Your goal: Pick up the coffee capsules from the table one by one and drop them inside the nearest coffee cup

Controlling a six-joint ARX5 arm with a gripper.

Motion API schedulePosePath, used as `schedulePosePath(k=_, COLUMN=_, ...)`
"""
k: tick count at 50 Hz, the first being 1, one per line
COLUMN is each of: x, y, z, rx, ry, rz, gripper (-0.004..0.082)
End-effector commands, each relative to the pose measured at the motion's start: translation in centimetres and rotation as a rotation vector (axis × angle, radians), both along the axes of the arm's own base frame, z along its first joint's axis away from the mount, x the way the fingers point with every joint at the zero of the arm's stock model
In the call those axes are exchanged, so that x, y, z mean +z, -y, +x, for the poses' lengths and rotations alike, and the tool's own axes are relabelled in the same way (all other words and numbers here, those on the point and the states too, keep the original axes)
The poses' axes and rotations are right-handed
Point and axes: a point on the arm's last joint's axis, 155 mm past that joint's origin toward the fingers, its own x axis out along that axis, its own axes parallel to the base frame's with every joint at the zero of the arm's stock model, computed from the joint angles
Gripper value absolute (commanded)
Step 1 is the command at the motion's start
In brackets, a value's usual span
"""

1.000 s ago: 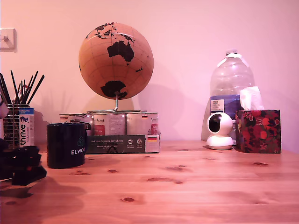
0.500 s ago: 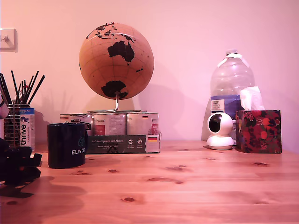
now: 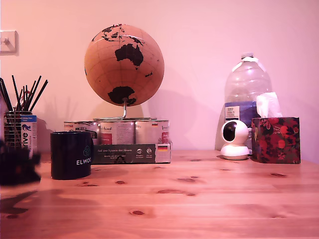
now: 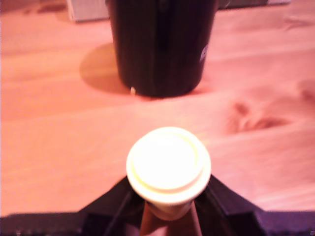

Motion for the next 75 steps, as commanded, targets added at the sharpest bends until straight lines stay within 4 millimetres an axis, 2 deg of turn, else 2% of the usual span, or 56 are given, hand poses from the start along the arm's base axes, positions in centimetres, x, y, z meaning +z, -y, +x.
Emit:
schedulePosePath(k=1, x=0.9, y=0.1, z=-0.3, rx=-0.011, ry=0.008, rz=-0.006, gripper=0.0175)
schedulePosePath(k=10, x=3.7, y=0.2, z=-0.9, rx=-0.023, ry=0.035, rz=-0.017, gripper=0.0175)
schedulePosePath(k=23, x=5.9, y=0.4, z=-1.4, rx=-0.035, ry=-0.009, rz=-0.014, gripper=0.0175)
schedulePosePath(k=35, x=8.4, y=1.3, z=-0.1, rx=-0.064, ry=-0.073, rz=-0.018, gripper=0.0175)
schedulePosePath(k=58, x=14.3, y=1.7, z=1.9, rx=-0.073, ry=-0.129, rz=0.010, gripper=0.0175)
schedulePosePath(k=67, x=14.5, y=1.8, z=2.5, rx=-0.077, ry=-0.179, rz=0.029, gripper=0.0175)
schedulePosePath(k=75, x=14.3, y=2.1, z=4.0, rx=-0.088, ry=-0.214, rz=0.053, gripper=0.0175)
